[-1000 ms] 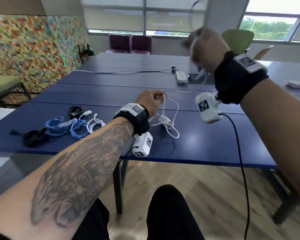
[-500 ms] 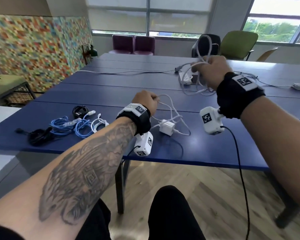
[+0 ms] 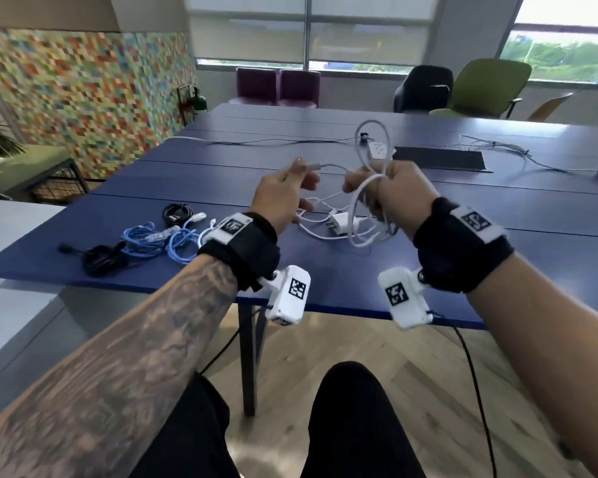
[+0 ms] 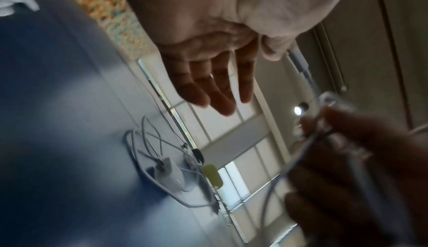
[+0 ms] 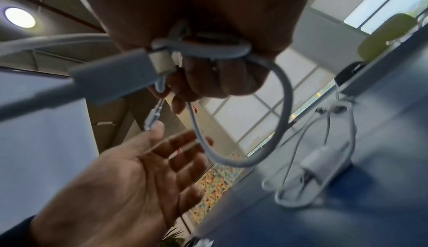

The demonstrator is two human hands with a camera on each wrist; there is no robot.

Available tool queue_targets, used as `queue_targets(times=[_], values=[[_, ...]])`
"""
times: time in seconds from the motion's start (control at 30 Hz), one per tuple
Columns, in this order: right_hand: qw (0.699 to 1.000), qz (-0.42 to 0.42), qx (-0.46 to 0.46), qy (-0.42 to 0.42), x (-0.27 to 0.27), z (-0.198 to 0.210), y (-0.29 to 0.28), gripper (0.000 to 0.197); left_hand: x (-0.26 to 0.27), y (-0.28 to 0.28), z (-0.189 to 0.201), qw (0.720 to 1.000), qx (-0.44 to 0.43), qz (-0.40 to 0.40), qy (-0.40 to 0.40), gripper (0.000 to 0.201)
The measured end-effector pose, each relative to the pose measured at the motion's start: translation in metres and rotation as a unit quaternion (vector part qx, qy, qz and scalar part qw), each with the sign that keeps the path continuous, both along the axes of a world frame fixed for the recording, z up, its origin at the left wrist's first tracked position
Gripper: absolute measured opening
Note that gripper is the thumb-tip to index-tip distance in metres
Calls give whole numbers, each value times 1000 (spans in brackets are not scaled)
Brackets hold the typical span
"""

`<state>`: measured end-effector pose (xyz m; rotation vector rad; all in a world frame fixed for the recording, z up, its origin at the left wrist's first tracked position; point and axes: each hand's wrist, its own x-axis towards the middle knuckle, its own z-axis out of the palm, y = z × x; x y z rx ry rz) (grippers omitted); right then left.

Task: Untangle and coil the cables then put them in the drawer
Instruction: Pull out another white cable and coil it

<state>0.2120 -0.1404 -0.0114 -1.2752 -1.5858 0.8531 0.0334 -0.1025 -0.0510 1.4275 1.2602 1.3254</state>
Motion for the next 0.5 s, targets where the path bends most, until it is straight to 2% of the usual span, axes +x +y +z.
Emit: queue_targets(times=[0.1,0.17,0.2,0.27,0.3,0.37,0.4,0.5], values=[[999,40,-34,-3,-17,-24,-24,24,-23,-51,0,985,-39,-112,-125,68],[996,76,-44,-24,-29,-41,-43,29,-43,-80,-9,976,-72,-163,-125,74],[993,100,-42,-38,-36,-50,-52,32,-51,-93,-15,980,-66,-170,-79,64],[986,139,-38,-85,-50,-66,-73,36,-66,-116,-31,984,-13,-170,51,30],[982,149,-37,-113,-55,-75,-80,33,-74,-124,-40,981,11,-165,101,20],[972,180,-50,-144,-65,-93,-92,17,-90,-136,-60,973,34,-158,166,14],[964,206,-56,-162,-69,-102,-97,25,-96,-140,-69,971,30,-147,184,11],[912,286,-28,-291,-75,-123,-104,99,-113,-147,-88,982,1,-77,171,10]])
